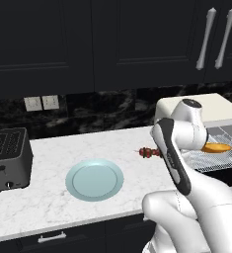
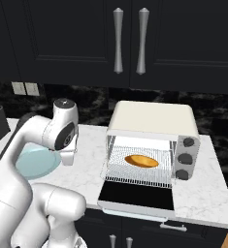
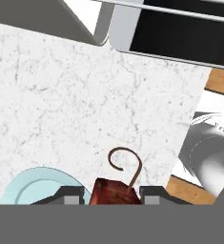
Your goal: Pick up the kebab skewer and baguette bread, and place them inside the toaster oven. Close the toaster oven door and start by setting the timer.
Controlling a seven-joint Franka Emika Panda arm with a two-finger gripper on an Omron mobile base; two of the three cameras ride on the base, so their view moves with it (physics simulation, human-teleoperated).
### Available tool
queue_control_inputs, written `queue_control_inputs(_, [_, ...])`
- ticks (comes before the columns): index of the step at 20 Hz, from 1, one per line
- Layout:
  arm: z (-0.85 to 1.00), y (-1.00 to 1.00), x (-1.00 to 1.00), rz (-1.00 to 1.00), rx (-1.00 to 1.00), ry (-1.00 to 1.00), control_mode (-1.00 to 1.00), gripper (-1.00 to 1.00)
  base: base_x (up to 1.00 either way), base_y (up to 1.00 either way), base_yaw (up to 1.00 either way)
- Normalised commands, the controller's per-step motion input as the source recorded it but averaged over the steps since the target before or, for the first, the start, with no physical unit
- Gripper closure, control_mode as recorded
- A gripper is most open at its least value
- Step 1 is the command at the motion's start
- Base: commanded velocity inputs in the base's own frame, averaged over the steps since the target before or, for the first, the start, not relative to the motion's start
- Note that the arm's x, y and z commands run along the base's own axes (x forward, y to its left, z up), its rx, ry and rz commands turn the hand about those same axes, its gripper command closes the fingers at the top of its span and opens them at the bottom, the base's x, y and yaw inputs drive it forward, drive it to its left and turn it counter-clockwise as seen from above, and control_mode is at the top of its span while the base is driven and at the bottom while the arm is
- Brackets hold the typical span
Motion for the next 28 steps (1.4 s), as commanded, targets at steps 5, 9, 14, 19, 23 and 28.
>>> queue_control_inputs(5, [0.30, -0.45, -0.41, 0.00, 0.00, -0.13, -1.00, 1.00, 0.00, 0.00, 0.00])
queue_control_inputs(9, [0.37, -0.74, -0.22, 0.00, 0.00, 0.00, -1.00, 1.00, 0.00, 0.00, 0.00])
queue_control_inputs(14, [0.28, -0.71, -0.16, 0.00, 0.00, -0.02, -1.00, 1.00, 0.00, 0.00, 0.00])
queue_control_inputs(19, [0.03, -0.67, 0.02, 0.00, 0.00, -0.03, -1.00, 1.00, 0.00, 0.00, 0.00])
queue_control_inputs(23, [0.00, -0.68, 0.12, 0.00, 0.00, -0.07, -1.00, 1.00, 0.00, 0.00, 0.00])
queue_control_inputs(28, [0.00, -0.67, 0.12, 0.00, 0.00, -0.06, -1.00, 1.00, 0.00, 0.00, 0.00])
